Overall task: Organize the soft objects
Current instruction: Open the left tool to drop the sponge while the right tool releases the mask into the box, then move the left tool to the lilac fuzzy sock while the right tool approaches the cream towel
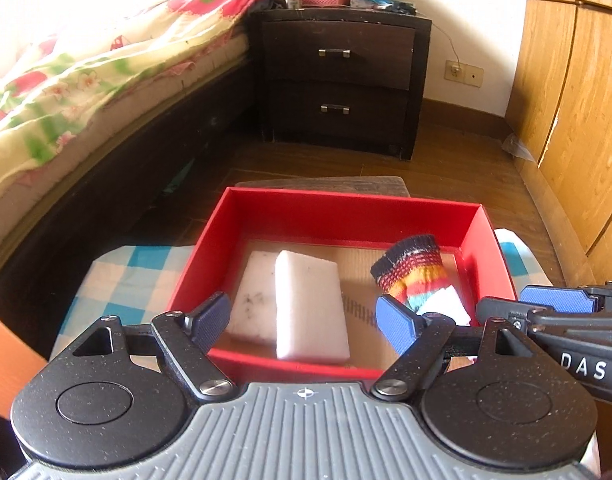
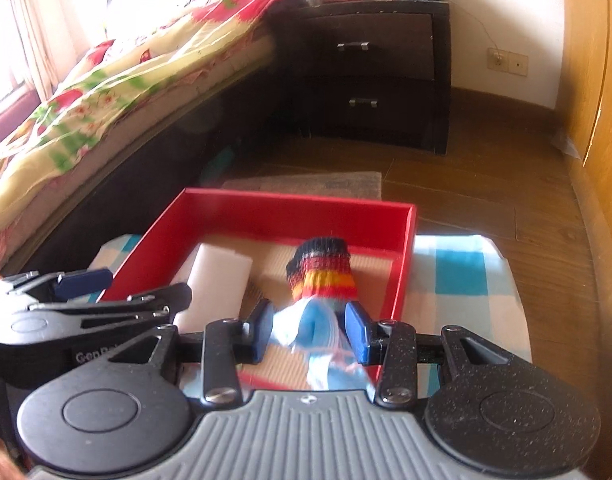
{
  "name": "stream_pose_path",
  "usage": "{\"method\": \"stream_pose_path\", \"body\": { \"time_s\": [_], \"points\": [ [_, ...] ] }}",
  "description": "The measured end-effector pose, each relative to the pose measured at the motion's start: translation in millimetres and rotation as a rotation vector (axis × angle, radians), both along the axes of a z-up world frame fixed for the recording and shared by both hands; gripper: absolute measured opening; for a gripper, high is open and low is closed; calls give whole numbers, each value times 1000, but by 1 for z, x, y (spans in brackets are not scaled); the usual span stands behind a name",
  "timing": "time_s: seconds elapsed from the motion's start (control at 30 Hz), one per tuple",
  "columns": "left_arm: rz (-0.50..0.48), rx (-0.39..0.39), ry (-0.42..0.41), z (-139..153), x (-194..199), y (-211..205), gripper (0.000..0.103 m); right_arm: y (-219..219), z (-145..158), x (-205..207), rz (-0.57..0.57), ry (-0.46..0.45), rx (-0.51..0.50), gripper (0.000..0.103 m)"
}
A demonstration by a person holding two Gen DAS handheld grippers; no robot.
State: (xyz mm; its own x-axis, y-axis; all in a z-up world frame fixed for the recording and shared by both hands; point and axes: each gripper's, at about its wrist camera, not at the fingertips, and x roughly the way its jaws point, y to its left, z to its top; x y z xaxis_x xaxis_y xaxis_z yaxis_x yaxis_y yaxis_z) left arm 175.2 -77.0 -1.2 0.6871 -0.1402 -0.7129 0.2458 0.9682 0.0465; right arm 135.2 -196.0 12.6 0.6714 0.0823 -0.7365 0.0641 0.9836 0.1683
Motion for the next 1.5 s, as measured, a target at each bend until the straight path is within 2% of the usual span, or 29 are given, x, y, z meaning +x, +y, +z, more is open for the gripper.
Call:
{"method": "stream_pose_path", "body": {
  "time_s": [0.27, 0.43, 0.5, 0.7, 0.97, 1.2, 1.5],
  "points": [
    [-41, 58, 37, -2, -34, 3, 79, 3, -6, -29, 11, 74, -24, 18],
    [-52, 30, 100, -6, -53, 13, 79, 7, -15, -53, 34, 119, -27, 19],
    [-65, 35, 118, -7, -63, 16, 79, 10, -18, -64, 53, 136, -40, 23],
    [-97, 16, 212, -18, -85, 25, 79, 14, -22, -96, 94, 160, -52, 24],
    [-106, -3, 244, -24, -111, 33, 79, 10, -26, -132, 103, 178, -38, 24],
    [-116, -6, 262, -33, -106, 23, 79, -2, -27, -153, 85, 184, -10, 24],
    [-106, 64, 315, -64, -95, 4, 81, -20, -25, -155, 50, 171, 26, 25]
  ]
}}
